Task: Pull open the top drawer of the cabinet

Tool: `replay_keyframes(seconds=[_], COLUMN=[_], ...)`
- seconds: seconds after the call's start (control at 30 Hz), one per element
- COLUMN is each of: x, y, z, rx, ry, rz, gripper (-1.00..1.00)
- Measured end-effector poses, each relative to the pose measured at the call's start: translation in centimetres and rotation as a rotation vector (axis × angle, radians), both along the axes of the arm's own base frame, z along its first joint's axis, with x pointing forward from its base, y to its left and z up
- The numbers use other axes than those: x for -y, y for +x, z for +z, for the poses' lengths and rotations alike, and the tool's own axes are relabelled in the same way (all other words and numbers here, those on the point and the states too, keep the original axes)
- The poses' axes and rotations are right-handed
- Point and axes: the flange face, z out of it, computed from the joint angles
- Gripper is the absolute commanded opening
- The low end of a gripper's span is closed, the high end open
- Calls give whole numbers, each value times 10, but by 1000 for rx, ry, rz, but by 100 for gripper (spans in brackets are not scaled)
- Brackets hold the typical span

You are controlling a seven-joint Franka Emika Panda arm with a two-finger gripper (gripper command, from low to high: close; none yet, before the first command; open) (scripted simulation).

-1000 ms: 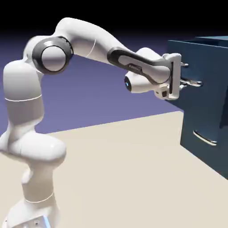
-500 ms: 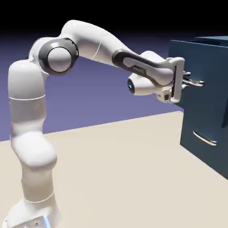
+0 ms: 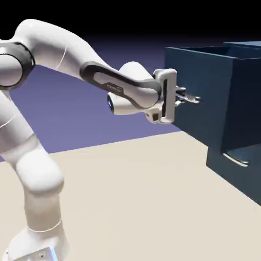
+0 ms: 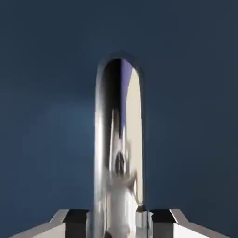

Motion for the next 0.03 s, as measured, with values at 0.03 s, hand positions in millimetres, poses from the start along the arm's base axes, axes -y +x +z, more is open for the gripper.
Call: replay_keyframes(seconds=[0.03], x=[0], y=[0], z=[0], rx=[0], ry=[0], rz=[0], gripper=[-100])
